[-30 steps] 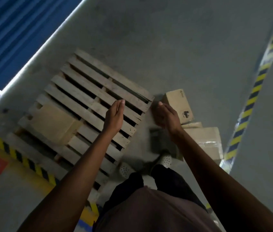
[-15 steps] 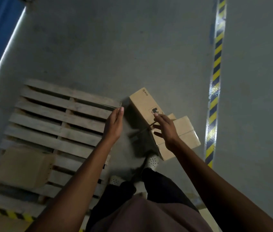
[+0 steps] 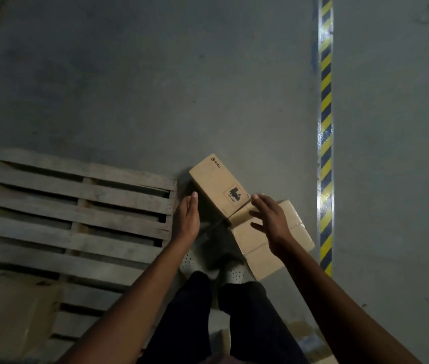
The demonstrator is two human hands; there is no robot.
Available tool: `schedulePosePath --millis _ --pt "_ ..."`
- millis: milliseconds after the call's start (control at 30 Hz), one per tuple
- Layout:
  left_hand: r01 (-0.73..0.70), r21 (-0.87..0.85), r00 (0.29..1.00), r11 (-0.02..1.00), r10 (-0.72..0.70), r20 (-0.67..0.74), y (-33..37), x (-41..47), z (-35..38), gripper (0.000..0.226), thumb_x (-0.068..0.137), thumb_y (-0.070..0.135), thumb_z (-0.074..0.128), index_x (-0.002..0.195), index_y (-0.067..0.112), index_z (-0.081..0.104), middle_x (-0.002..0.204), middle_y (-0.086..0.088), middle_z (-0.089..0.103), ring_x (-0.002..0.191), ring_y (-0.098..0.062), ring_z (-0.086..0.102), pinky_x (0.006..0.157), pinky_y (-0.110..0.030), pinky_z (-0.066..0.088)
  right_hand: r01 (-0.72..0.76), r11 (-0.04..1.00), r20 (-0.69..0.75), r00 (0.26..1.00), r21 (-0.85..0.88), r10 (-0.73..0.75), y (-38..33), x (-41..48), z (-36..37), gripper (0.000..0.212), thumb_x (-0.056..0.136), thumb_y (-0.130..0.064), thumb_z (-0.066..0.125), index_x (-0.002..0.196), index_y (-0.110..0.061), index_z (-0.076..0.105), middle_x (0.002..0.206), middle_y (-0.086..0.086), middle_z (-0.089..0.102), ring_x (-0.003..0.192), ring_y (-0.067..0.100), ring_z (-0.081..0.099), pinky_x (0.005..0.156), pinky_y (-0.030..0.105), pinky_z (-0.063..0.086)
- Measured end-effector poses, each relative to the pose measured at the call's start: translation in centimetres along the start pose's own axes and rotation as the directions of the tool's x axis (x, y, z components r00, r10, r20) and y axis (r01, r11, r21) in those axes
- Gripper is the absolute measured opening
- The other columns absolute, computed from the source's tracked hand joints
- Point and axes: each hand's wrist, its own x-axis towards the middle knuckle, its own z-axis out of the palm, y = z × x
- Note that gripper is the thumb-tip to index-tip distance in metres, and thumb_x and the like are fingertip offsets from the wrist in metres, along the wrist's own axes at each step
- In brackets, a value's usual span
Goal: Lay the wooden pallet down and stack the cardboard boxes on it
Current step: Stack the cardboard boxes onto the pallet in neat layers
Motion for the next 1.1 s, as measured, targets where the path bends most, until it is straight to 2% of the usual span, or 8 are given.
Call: schedulePosePath --millis 333,433,500,633,733,833,933,1100 --pt "0.178 -0.048 0.983 0.983 -0.18 -0.042 -6.4 14.5 7.9 0.036 0.104 0.047 0.036 0.116 0.021 0.058 0.115 -0.004 0.061 0.105 -0.024 0.06 0.095 -0.042 0.05 -0.124 0.987 -0.039 0.992 -0.1 0.121 5.2 19.2 3.0 0.051 0.099 -0.042 0.055 0.143 -0.017 0.044 0.126 0.004 0.057 0.11 0.023 0.056 0.102 0.05 0.046" --pt "0.215 -0.073 0.975 0.974 -0.219 -0.044 -9.4 19.6 10.7 0.036 0.104 0.046 0.036 0.121 0.021 0.054 0.113 -0.001 0.058 0.099 -0.018 0.055 0.087 -0.034 0.046 -0.113 0.981 -0.051 0.993 -0.159 0.106 7.8 26.2 3.4 0.054 0.099 -0.042 0.055 0.145 -0.015 0.043 0.128 0.006 0.057 0.093 0.011 0.057 0.086 0.039 0.052" --pt "0.239 -0.063 0.969 0.969 -0.243 -0.056 -11.8 22.9 12.2 0.042 0.104 0.046 0.036 0.13 0.016 0.051 0.116 0.0 0.056 0.098 -0.016 0.05 0.084 -0.031 0.04 -0.095 0.97 -0.051 0.995 -0.224 0.085 10.0 30.7 3.6 0.058 0.098 -0.044 0.056 0.147 -0.017 0.04 0.138 0.009 0.054 0.096 0.014 0.059 0.068 0.028 0.049" --pt "0.292 -0.069 0.949 0.954 -0.298 -0.105 -16.6 28.2 14.7 0.051 0.103 0.046 0.039 0.139 0.011 0.046 0.133 -0.007 0.056 0.108 -0.023 0.054 0.085 -0.033 0.041 -0.052 0.903 -0.05 0.998 -0.426 0.033 14.2 37.8 4.0 0.065 0.096 -0.048 0.057 0.151 -0.02 0.036 0.152 0.01 0.044 0.104 0.023 0.063 0.058 0.023 0.044" --pt "0.323 -0.027 0.938 0.946 -0.324 -0.122 -19.5 30.8 16.1 0.055 0.103 0.046 0.039 0.144 0.01 0.042 0.139 -0.013 0.054 0.12 -0.03 0.054 0.09 -0.034 0.043 -0.008 0.792 -0.023 1.0 -0.611 -0.008 16.8 41.5 4.3 0.07 0.095 -0.047 0.06 0.152 -0.017 0.032 0.144 0.013 0.051 0.096 0.022 0.067 0.058 0.028 0.055" --pt "0.307 -0.014 0.945 0.951 -0.307 -0.11 -21.2 32.1 17.0 0.05 0.103 0.043 0.042 0.139 0.009 0.048 0.133 -0.011 0.058 0.109 -0.026 0.057 0.082 -0.03 0.039 0.051 0.65 0.045 0.999 -0.759 -0.026 19.2 44.2 4.3 0.067 0.092 -0.049 0.062 0.144 -0.014 0.039 0.135 0.011 0.055 0.107 0.031 0.064 0.08 0.044 0.06" --pt "0.275 -0.043 0.96 0.96 -0.277 -0.047 -21.8 32.2 17.4 0.041 0.103 0.039 0.044 0.13 0.011 0.056 0.123 -0.007 0.062 0.099 -0.019 0.056 0.08 -0.03 0.041 0.043 0.613 0.051 0.999 -0.789 -0.004 20.0 45.4 4.8 0.043 0.093 -0.043 0.063 0.123 -0.017 0.049 0.117 0.009 0.061 0.096 0.028 0.064 0.073 0.039 0.059" --pt "0.254 0.011 0.967 0.967 -0.254 -0.028 -22.7 32.3 17.5 0.044 0.1 0.041 0.049 0.133 0.013 0.057 0.131 -0.008 0.06 0.116 -0.025 0.058 0.096 -0.038 0.049 0.047 0.61 0.032 0.999 -0.791 -0.035 21.3 44.7 5.7 0.048 0.086 -0.055 0.06 0.12 -0.023 0.048 0.112 0.005 0.062 0.09 0.026 0.066 0.073 0.048 0.061"
